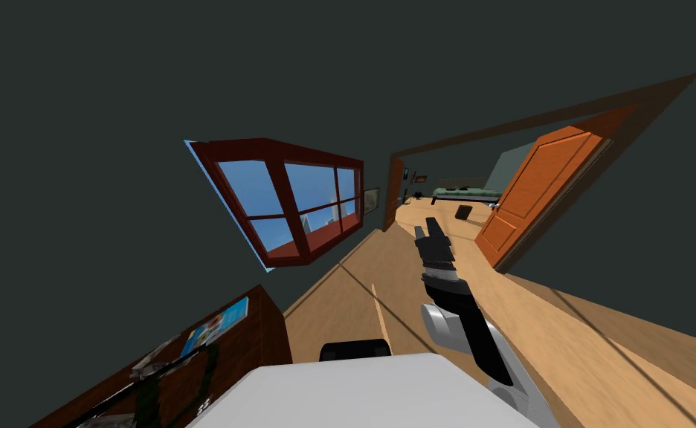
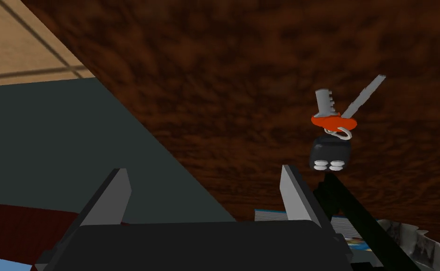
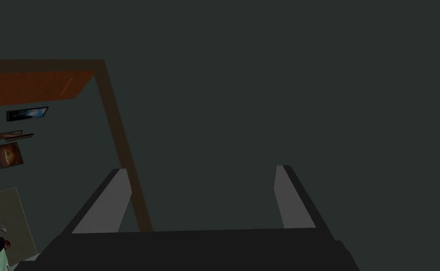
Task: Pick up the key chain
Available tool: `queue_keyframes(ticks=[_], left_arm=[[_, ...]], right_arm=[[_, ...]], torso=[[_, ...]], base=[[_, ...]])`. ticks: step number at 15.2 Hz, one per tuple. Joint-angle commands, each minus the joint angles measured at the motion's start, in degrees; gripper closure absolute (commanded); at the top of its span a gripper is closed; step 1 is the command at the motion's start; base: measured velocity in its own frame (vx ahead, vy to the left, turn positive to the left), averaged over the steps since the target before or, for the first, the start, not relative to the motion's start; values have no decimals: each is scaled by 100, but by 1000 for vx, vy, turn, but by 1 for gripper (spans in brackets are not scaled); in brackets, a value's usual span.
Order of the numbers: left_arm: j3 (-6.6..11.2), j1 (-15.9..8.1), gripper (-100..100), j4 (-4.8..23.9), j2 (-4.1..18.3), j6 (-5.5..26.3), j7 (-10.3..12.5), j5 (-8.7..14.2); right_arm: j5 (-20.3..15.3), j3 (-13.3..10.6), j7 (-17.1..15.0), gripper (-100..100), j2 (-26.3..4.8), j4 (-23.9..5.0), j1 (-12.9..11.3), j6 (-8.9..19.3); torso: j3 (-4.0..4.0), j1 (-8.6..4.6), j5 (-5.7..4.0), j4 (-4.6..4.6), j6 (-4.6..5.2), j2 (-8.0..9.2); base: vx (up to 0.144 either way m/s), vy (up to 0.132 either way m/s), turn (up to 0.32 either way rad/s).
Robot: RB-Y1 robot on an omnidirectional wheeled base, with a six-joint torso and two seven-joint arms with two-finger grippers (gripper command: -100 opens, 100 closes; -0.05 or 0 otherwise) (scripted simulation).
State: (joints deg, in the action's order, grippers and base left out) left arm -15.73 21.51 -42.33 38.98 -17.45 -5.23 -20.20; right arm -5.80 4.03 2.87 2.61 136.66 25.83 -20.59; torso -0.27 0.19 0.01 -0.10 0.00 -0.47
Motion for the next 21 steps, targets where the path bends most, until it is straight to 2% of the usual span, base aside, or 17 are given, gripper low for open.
queue_keyframes(ticks=[1, 2, 3, 5, 6, 7, 9, 10, 13, 15, 16, 17, 21], left_arm=[[-132, -15, -100, 286, 51, 46, 92, -51], [-132, -15, -100, 393, 51, 46, 92, -51], [-248, -51, -100, 620, 64, 45, 137, -100], [-248, -51, -100, 674, 64, 45, 137, -100], [-359, -85, -100, 831, 70, 40, 180, -144], [-359, -85, -100, 929, 70, 40, 180, -144], [-359, -85, -100, 929, 70, 40, 180, -144], [-461, -115, -100, 1105, 69, 34, 220, -183], [-461, -115, -100, 1158, 69, 34, 220, -183], [-634, -166, -100, 1522, 51, 18, 289, -247], [-634, -166, -100, 1529, 51, 18, 289, -247], [-700, -186, -100, 1668, 39, 10, 316, -271], [-751, -201, -100, 1773, 27, 3, 337, -288]], right_arm=[[0, 0, 0, 0, 0, 0, 0, 0], [0, 0, 0, 0, 0, 0, 0, 0], [0, 0, 0, 0, 0, 0, 0, 0], [0, 0, 0, 0, 0, 0, 0, 0], [0, 0, 0, 0, 0, 0, 0, 0], [0, 0, 0, 0, 0, 0, -1, 0], [0, 0, 0, 0, 0, 0, -1, 0], [0, 0, 0, 0, 1, 0, -1, 0], [0, 0, 0, 0, 0, 0, -1, 0], [0, 0, 0, 0, 1, 0, -1, 0], [0, 0, 0, 0, 0, 0, -1, 0], [0, 0, 0, 0, 0, 0, 0, 0], [0, 0, 0, 0, 0, 0, -1, 0]], torso=[[0, 0, 0, 0, 0, 0], [-2, 5, 3, -1, 0, -3], [1, 2, 2, 0, -2, 4], [6, -6, 1, 2, -3, 13], [10, -10, 1, 3, -2, 20], [12, -12, 0, 4, -1, 22], [14, -14, -1, 5, -1, 26], [17, -17, -1, 6, -2, 32], [18, -15, -1, 6, -1, 32], [19, -19, -1, 7, -1, 35], [15, -16, -2, 6, -1, 27], [12, -12, -1, 4, -1, 21], [16, -14, -1, 6, -2, 30]], base=[[131, 75, -54], [91, 51, -19], [82, 34, -30], [68, 34, -18], [59, 23, -23], [63, 28, -28], [36, 17, -6], [36, 20, -19], [39, 21, -12], [57, 19, -27], [85, 39, -22], [78, 55, -16], [44, 27, -7]])
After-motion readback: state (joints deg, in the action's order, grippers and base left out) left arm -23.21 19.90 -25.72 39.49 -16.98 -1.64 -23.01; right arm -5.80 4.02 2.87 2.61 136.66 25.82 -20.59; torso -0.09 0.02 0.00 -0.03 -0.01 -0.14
